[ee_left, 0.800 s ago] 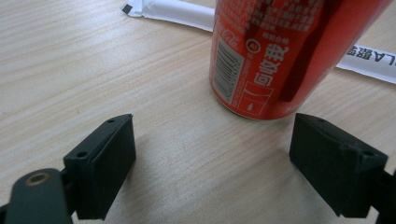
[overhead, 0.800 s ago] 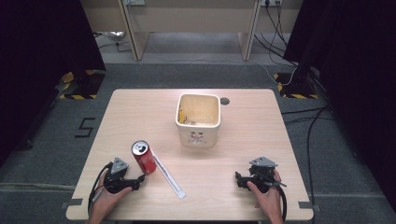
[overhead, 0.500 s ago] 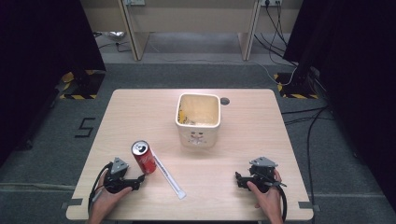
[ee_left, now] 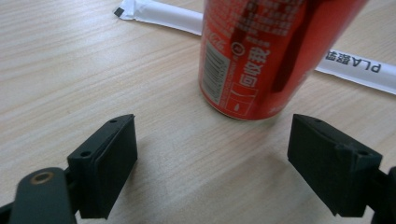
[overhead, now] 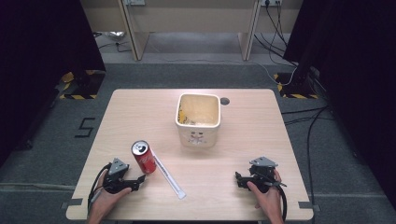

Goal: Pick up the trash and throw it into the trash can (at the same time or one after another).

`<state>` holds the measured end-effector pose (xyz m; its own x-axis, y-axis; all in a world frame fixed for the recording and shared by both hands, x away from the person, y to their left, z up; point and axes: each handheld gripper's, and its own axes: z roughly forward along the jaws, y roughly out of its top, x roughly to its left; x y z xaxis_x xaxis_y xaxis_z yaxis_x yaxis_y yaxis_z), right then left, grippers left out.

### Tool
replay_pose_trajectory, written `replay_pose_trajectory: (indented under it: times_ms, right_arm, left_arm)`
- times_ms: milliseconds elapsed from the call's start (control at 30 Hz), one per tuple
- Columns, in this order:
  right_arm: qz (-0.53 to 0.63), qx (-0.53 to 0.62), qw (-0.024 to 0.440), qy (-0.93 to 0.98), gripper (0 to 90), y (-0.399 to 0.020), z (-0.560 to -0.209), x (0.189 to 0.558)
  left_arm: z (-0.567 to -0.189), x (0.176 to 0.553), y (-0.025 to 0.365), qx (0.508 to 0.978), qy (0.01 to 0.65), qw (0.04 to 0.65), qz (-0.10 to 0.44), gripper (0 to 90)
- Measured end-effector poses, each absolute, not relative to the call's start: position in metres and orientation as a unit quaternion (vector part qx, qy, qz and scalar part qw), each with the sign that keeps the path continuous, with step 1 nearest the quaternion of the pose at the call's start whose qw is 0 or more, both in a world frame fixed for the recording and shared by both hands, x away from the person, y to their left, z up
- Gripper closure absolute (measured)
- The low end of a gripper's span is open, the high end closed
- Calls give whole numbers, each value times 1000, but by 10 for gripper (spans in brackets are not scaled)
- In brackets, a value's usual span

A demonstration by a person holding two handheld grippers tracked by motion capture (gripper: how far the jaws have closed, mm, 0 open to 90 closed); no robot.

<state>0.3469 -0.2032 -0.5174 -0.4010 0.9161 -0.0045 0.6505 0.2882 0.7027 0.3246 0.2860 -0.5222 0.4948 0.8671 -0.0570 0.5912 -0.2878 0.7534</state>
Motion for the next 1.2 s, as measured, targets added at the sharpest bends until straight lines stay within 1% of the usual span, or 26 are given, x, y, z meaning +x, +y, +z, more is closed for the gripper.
replay_pose_trajectory:
  times_ms: [433,633,1200]
  right_arm:
    - [317,506,209,775,32,-203,-517,347]
    - [317,506,209,775,32,-203,-517,347]
    - [317,506,209,775,32,-203,-517,347]
  left_arm:
    - [-505,319,278,779,448,401,181,156]
    - [-500,319,276,779,443,404,182,157]
    - [-482,332,268,777,429,421,188,159]
